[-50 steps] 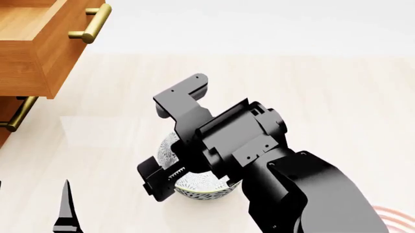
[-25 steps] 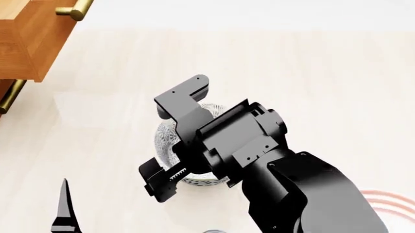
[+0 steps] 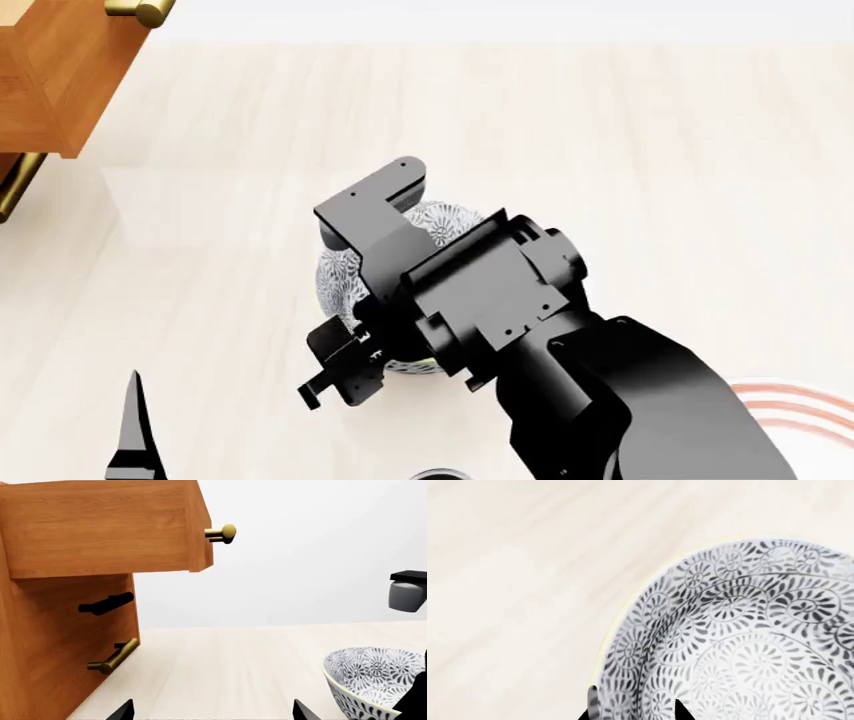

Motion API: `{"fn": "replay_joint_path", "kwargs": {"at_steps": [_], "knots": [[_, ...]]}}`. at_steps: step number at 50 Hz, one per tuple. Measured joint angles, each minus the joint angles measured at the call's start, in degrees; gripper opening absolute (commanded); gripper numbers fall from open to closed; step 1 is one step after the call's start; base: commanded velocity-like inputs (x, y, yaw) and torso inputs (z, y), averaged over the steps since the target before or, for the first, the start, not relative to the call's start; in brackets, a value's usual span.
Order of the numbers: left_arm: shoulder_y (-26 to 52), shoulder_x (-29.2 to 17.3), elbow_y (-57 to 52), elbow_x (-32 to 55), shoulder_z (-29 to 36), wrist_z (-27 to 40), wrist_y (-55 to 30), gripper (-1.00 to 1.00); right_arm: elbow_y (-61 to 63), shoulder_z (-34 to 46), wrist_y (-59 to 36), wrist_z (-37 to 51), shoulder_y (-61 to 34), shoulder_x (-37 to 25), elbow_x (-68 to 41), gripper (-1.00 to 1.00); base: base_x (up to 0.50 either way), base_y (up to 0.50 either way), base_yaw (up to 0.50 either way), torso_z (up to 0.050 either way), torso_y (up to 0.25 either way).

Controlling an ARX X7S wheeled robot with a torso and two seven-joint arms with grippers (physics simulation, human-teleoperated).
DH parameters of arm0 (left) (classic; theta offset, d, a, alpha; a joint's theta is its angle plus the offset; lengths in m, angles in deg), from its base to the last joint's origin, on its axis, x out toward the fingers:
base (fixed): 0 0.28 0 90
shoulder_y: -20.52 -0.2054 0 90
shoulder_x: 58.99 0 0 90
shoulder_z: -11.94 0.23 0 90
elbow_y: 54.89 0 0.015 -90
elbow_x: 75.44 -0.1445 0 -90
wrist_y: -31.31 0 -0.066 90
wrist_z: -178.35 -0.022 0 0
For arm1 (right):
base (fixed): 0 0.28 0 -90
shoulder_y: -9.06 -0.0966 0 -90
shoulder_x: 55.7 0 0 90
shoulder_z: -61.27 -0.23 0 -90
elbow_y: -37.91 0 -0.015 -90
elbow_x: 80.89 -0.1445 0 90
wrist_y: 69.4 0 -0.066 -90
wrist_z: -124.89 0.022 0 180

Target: Put the bowl on the plate.

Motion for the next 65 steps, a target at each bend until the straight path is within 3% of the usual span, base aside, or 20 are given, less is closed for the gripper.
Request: {"fn": "replay_joint_path", "kwargs": {"at_steps": [19, 37, 65], "knots": [[-0.21, -0.18, -0.25, 0.42, -0.01, 0.64, -0.51, 1.00, 0.19, -0.38, 1.27, -0.46, -0.40, 0.00, 1.44, -1.00, 0.00, 0.00, 0.00, 0.000, 0.000], [-0.07, -0.40, -0.20, 1.07, -0.17, 1.00, -0.76, 1.00, -3.10, -1.15, 2.80, 1.37, -5.81, -0.44, 10.29, -1.00, 0.00, 0.00, 0.00, 0.000, 0.000], [0.04, -0.59, 0.05, 1.72, -0.19, 1.37, -0.23, 1.00, 27.20, 0.50, -14.91, 17.76, -18.75, -15.90, 10.43, -1.00, 0.00, 0.00, 0.00, 0.000, 0.000]]}}
